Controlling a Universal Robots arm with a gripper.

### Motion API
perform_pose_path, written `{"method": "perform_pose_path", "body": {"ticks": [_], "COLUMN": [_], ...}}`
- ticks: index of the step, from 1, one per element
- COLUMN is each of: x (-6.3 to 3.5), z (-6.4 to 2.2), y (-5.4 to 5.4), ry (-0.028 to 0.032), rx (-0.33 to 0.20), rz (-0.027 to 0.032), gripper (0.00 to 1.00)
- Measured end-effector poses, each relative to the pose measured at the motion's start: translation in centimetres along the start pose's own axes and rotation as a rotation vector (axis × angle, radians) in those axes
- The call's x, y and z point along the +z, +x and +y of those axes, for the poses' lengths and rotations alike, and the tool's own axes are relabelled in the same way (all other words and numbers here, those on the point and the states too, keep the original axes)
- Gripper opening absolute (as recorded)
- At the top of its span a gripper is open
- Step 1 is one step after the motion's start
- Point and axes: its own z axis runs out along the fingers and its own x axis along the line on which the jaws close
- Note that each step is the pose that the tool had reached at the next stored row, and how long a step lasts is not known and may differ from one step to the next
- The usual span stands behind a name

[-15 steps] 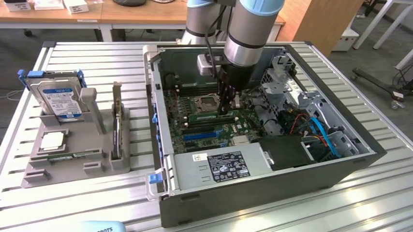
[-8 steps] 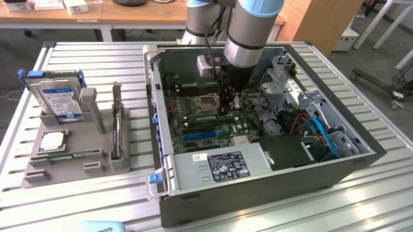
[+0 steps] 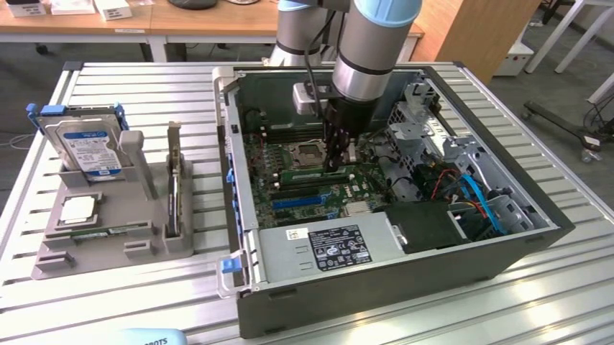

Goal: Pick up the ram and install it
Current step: 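Insert the ram into the slot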

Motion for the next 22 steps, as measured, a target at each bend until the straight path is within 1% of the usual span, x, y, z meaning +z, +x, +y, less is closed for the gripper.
{"method": "perform_pose_path", "body": {"ticks": [22], "x": [0.25], "z": [-0.01], "y": [0.00], "ry": [0.0001], "rx": [-0.001], "rz": [0.0001], "gripper": [0.11]}}
